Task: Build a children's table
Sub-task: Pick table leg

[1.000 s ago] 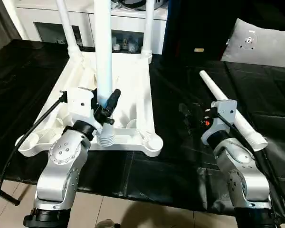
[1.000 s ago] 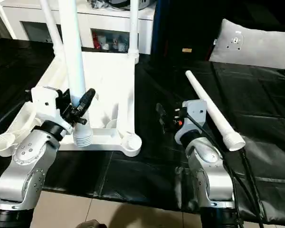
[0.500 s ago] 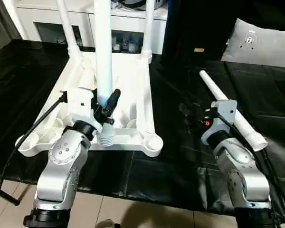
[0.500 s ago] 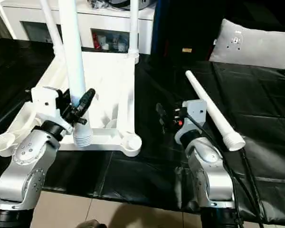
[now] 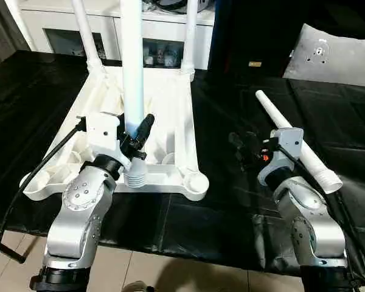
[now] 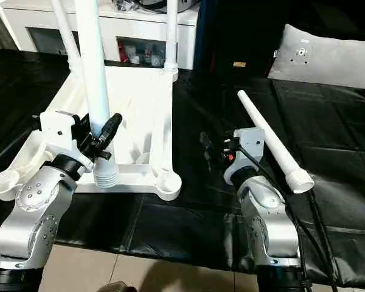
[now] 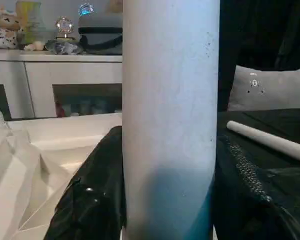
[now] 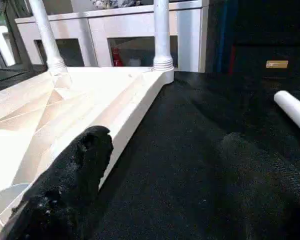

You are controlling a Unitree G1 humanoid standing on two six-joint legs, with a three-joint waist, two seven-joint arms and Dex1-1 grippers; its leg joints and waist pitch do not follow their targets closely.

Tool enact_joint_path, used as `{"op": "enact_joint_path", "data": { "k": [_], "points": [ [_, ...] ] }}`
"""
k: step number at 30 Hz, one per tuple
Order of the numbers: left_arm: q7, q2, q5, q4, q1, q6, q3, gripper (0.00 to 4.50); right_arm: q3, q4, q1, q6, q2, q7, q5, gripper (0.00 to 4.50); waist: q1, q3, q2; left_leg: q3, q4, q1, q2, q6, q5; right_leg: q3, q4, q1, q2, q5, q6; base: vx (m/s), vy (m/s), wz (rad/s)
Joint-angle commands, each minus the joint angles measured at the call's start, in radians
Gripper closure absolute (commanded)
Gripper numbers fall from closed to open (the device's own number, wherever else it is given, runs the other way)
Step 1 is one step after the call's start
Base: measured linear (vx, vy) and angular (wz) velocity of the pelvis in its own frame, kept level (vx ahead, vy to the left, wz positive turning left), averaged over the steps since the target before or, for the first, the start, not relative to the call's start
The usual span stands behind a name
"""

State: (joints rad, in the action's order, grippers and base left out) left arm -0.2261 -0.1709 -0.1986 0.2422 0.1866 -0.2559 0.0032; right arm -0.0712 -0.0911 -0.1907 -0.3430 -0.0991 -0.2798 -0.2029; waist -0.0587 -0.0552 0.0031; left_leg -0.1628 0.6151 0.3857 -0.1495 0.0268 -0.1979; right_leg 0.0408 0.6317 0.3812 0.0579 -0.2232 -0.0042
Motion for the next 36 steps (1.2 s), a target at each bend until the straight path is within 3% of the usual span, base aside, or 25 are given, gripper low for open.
{"op": "enact_joint_path", "data": {
  "k": [1, 36],
  "points": [
    [0.000, 0.000, 0.009, 0.016, -0.003, 0.003, 0.002, 2.62, -0.006, 0.003, 0.001, 0.005, -0.001, 0.006, -0.002, 0.60, 0.000, 0.059, -0.004, 0.025, -0.081, -0.016, -0.073, -0.008, -0.132, -0.051, -0.074, -0.039, 0.083, -0.058, -0.179, 0.000, 0.000, 0.00],
    [0.000, 0.000, 0.009, 0.016, -0.003, 0.003, 0.002, 2.62, -0.006, 0.003, 0.001, 0.005, -0.001, 0.006, -0.002, 0.60, 0.000, 0.059, -0.004, 0.025, -0.080, -0.016, -0.073, -0.007, -0.132, -0.050, -0.073, -0.039, 0.083, -0.054, -0.178, 0.000, 0.000, 0.00]
  ]
}}
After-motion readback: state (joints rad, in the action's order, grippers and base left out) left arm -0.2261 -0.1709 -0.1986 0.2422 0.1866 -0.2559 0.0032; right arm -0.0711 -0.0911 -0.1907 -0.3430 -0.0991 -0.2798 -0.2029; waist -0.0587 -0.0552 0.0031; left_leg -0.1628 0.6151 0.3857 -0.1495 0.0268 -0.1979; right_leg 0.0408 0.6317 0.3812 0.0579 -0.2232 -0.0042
